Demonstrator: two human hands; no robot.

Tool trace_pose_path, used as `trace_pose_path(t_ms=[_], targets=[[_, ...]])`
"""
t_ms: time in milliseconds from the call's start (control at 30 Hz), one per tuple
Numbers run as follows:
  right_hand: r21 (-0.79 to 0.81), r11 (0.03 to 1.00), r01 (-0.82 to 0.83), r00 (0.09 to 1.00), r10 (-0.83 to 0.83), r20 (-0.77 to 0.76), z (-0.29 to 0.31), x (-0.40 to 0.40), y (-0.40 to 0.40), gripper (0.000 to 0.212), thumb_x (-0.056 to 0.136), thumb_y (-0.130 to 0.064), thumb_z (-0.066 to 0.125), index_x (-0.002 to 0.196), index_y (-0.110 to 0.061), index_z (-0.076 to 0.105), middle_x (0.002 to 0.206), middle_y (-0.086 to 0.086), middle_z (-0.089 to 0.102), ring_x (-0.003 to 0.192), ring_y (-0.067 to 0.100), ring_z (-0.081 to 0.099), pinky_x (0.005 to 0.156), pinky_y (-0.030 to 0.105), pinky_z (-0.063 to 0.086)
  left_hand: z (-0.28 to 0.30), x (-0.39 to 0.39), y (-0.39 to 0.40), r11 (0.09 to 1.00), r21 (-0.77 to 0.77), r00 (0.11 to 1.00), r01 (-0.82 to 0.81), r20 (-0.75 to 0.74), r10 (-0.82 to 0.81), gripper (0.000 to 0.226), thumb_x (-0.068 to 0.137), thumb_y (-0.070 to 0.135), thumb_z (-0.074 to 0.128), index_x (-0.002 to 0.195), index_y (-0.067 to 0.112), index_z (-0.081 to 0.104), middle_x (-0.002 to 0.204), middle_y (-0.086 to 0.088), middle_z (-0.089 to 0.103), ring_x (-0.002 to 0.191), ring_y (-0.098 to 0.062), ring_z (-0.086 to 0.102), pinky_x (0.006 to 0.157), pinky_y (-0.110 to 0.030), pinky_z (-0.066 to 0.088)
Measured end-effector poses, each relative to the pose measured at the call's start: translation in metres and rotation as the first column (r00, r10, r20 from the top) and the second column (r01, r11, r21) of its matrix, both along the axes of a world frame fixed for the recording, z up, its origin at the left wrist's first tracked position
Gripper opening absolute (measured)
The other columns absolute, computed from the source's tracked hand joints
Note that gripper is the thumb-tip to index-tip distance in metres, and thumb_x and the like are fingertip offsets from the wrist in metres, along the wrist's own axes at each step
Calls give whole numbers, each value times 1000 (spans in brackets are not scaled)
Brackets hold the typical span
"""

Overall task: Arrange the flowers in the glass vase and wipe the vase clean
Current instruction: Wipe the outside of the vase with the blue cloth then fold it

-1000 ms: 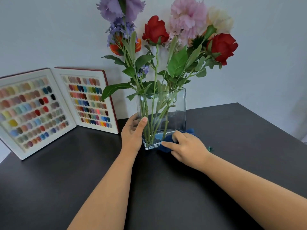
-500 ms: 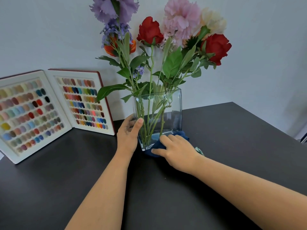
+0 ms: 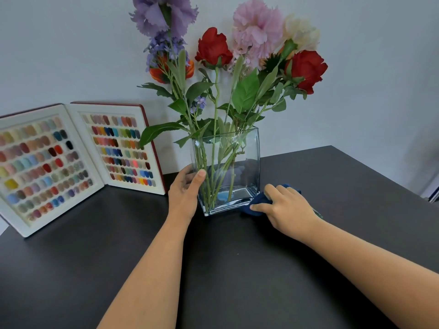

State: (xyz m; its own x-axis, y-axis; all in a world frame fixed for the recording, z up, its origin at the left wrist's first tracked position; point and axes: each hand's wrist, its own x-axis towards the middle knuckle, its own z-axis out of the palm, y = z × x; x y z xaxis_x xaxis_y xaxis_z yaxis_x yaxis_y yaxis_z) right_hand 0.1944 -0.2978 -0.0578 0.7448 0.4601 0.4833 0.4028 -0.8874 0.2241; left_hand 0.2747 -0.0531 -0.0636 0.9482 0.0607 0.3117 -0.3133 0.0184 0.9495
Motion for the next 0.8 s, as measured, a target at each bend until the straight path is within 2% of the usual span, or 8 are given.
trace_pose_path(t_ms=[300, 400, 467, 500, 533, 600, 667, 800], targets=[[135, 989, 57, 998, -61, 21, 8, -3, -21, 38, 56, 5, 81, 86, -18, 80, 71, 14, 54, 50, 31, 51, 46, 33, 44, 0, 1, 1, 1000, -2, 1000, 8, 0, -8, 47, 68, 68, 68, 106, 42, 63, 93, 28, 71, 90, 10, 64, 72, -3, 45], [420, 907, 41, 994, -78, 71, 22, -2, -38, 40, 67, 9, 70, 96, -18, 77, 80, 11, 49, 60, 30, 51, 52, 29, 46, -2, 3, 1, 1000, -9, 1000, 11, 4, -11, 56, 65, 72, 69, 111, 40, 63, 97, 23, 72, 93, 6, 66, 74, -6, 47], [597, 802, 2, 988, -95, 124, 38, 1, -40, 40, 79, -1, 60, 107, -25, 73, 89, 1, 43, 72, 15, 46, 62, 17, 42, -3, 4, 0, 1000, -15, 1000, 14, -1, -14, 51, 66, 69, 69, 108, 41, 63, 97, 24, 72, 93, 7, 66, 74, -5, 47], [640, 768, -28, 982, -100, 163, 48, 6, -38, 41, 82, -5, 56, 113, -28, 70, 92, -2, 41, 74, 10, 42, 66, 9, 37, -4, 4, -1, 1000, -22, 1000, 14, -3, -14, 46, 67, 67, 70, 106, 42, 63, 96, 26, 72, 92, 9, 65, 73, -3, 46], [655, 754, -57, 975, -100, 199, 58, 11, -33, 41, 85, -6, 54, 117, -28, 68, 95, -4, 40, 75, 9, 42, 67, 7, 35, -4, 3, -1, 999, -29, 1000, 12, -6, -12, 44, 68, 65, 70, 104, 43, 63, 95, 27, 72, 91, 10, 65, 72, -2, 46], [634, 769, -86, 969, -82, 231, 73, 24, -21, 41, 89, -5, 55, 124, -25, 65, 98, -2, 42, 74, 13, 44, 66, 16, 39, -4, 2, -1, 999, -37, 1000, 9, -11, -9, 39, 70, 62, 71, 103, 43, 63, 94, 28, 72, 89, 12, 65, 71, -1, 45], [583, 808, -87, 976, -47, 212, 77, 35, -8, 42, 90, -3, 57, 127, -22, 63, 97, 7, 48, 69, 20, 47, 61, 28, 42, -3, 0, 0, 999, -41, 1000, 22, -8, -23, 35, 75, 59, 71, 104, 42, 63, 94, 28, 72, 89, 12, 65, 71, -1, 45], [553, 829, -76, 988, -10, 152, 52, 38, 2, 48, 86, 2, 60, 130, -17, 61, 94, 15, 53, 63, 25, 49, 56, 33, 44, -1, -2, 0, 999, -25, 1000, 23, -10, -23, 32, 75, 55, 67, 104, 43, 60, 91, 36, 69, 88, 18, 62, 69, 2, 43]])
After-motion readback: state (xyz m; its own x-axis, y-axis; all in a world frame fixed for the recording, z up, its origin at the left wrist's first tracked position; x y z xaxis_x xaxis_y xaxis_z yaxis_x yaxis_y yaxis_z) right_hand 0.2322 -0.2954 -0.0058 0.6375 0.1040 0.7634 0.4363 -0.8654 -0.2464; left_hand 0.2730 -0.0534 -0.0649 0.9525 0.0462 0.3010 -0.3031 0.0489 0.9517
